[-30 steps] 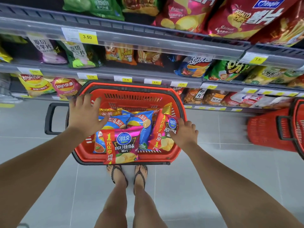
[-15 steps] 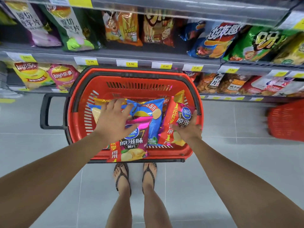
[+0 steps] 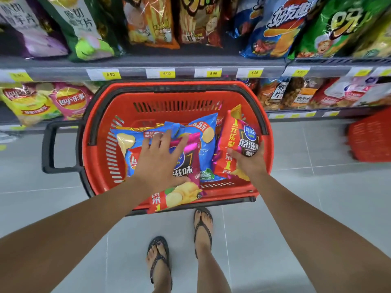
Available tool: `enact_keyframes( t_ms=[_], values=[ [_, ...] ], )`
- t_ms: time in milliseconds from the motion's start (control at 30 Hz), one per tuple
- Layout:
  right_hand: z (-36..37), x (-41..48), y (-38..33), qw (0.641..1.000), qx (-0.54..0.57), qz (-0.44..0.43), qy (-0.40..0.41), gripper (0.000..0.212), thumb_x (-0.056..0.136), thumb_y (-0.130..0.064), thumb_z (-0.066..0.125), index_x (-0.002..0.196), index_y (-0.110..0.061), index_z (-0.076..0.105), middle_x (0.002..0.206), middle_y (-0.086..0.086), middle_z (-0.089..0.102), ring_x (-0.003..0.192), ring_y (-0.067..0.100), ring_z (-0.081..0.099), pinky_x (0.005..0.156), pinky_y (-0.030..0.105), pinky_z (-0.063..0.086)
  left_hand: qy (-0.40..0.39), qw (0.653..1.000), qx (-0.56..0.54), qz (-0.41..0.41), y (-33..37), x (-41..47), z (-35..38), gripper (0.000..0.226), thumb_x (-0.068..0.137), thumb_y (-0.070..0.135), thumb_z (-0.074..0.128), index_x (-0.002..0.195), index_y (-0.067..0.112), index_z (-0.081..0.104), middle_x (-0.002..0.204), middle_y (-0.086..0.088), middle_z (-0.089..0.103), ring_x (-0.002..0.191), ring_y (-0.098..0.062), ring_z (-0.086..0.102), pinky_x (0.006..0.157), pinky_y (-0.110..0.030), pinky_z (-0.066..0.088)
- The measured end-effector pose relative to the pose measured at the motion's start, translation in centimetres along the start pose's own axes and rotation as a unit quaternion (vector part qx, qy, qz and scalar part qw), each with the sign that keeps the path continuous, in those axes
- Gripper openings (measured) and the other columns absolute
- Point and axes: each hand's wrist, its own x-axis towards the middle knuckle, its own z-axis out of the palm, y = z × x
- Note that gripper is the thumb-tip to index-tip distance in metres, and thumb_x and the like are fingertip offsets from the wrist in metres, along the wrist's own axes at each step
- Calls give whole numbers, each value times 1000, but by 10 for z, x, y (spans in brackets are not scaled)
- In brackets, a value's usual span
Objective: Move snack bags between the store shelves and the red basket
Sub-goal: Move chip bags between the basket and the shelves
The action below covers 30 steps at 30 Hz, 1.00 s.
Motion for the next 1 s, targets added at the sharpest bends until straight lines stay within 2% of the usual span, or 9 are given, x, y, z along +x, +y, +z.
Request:
enact_keyframes(
  t_ms=[67,167,333,400,600,700,833,900,1000],
  values=[
    [0,-7,5,999,0,-11,38,98,62,-42,87,142,-22,35,111,-8,63,105,14,57,96,31,41,-27,999,-2,-32,-1,-2,-6,116,62,86,53,152,18,26,122,-19,55,101,-39,56,83,-48,46],
    [0,-26,3,994,-16,-43,95,80,58,-45,88,126,-25,50,105,-9,67,102,18,64,92,34,47,-41,998,-35,-17,-3,-1,-15,99,82,71,49,154,16,10,129,-10,52,109,-33,57,82,-38,45],
    [-11,-70,-31,982,-76,-120,127,77,63,-46,85,128,-26,47,105,-7,68,101,23,63,87,35,46,-32,997,-72,-4,-13,3,-63,83,92,59,45,153,15,11,116,-12,62,106,-32,59,71,-36,42],
    [-20,-87,-55,976,-80,-154,131,85,64,-47,84,135,-28,42,111,-6,68,105,23,63,90,37,46,22,996,-89,3,-23,3,-89,81,90,59,49,151,14,22,112,-13,64,103,-33,61,74,-38,46],
    [-71,-141,-149,948,-95,-258,161,94,64,-53,81,142,-31,33,115,-6,67,109,26,61,95,48,46,173,975,-137,22,-52,1,-205,83,83,57,58,149,13,32,83,-17,65,77,-37,63,56,-34,36],
    [-102,-177,-199,932,-55,-311,181,92,64,-48,84,141,-26,37,100,-9,66,104,24,62,94,48,46,240,959,-143,54,-65,-6,-267,79,78,50,68,140,7,47,77,-19,66,67,-37,64,51,-31,33],
    [-144,-230,-260,910,-50,-352,211,96,66,-50,82,145,-25,34,111,1,68,107,29,61,94,45,46,305,942,-128,61,-82,-18,-347,75,82,51,63,143,11,44,89,-13,69,79,-34,65,60,-35,40],
    [-165,-255,-287,901,-45,-371,220,96,66,-55,80,144,-28,32,109,-2,68,103,26,62,94,44,45,334,933,-116,64,-90,-25,-386,74,83,53,55,143,12,43,87,-10,68,79,-32,64,65,-36,41],
    [-196,-293,-325,889,-24,-401,222,94,62,-61,79,140,-37,32,113,-7,66,105,23,61,91,44,48,380,919,-94,45,-98,-38,-448,69,87,45,61,146,17,38,88,-7,67,81,-31,63,76,-43,41]
  ],
)
